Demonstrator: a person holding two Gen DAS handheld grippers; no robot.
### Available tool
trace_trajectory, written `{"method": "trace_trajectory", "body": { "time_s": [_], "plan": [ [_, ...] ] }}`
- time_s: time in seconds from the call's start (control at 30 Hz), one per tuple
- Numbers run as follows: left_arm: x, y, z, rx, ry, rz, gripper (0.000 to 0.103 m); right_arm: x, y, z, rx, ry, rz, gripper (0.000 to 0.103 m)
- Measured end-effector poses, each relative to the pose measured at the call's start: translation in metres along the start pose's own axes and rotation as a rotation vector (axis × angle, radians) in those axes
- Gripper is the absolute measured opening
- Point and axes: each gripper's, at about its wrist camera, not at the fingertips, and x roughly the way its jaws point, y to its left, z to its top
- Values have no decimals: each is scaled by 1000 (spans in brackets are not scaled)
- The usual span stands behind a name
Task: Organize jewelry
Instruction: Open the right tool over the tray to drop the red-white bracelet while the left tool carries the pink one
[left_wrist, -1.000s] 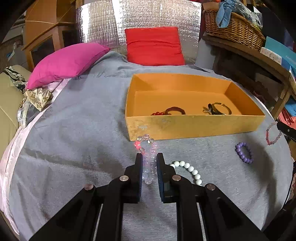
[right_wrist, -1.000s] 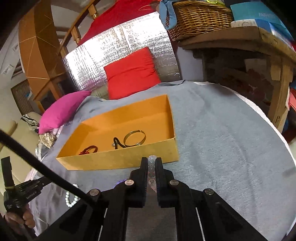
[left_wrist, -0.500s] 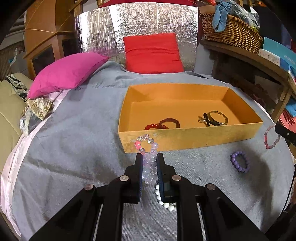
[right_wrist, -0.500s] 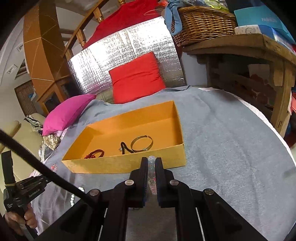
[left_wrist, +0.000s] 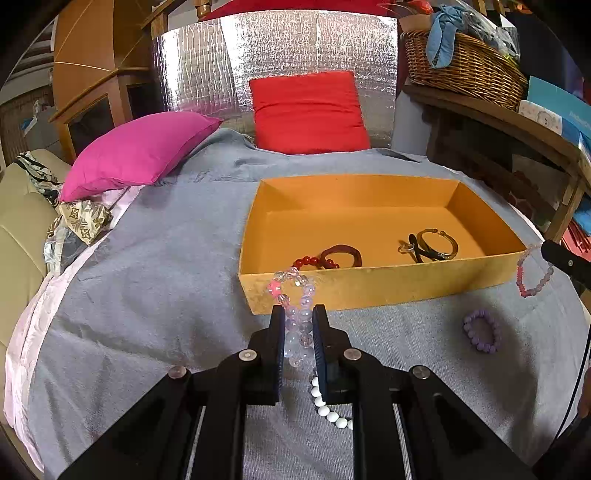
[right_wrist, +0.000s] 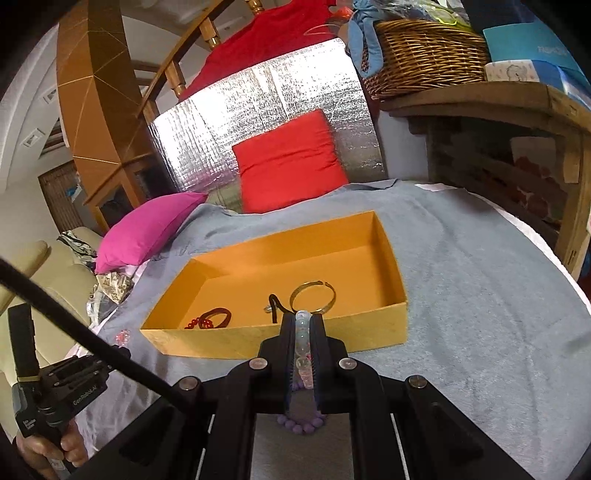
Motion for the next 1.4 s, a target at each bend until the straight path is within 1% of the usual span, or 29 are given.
{"method": "trace_trajectory", "body": {
  "time_s": [0.43, 0.73, 0.97, 1.1, 1.23, 1.4],
  "plan": [
    [3, -1, 5, -9, 2, 5, 15, 9, 9, 3, -6, 8, 12, 9],
    [9, -5, 11, -10, 5, 3, 15, 13, 9, 14, 6, -18, 15, 9],
    [13, -9, 12, -10, 9, 1, 15, 19, 2, 26, 36, -52, 16, 9],
    [16, -13, 14, -4, 11, -1, 15, 25, -6, 30, 75, -48, 28, 9],
    [18, -18, 15, 3, 9, 5, 15, 34, -12, 33, 98, -42, 22, 9],
    [20, -21, 18, 9, 5, 12, 15, 45, -18, 41, 100, -63, 13, 9]
  ]
}}
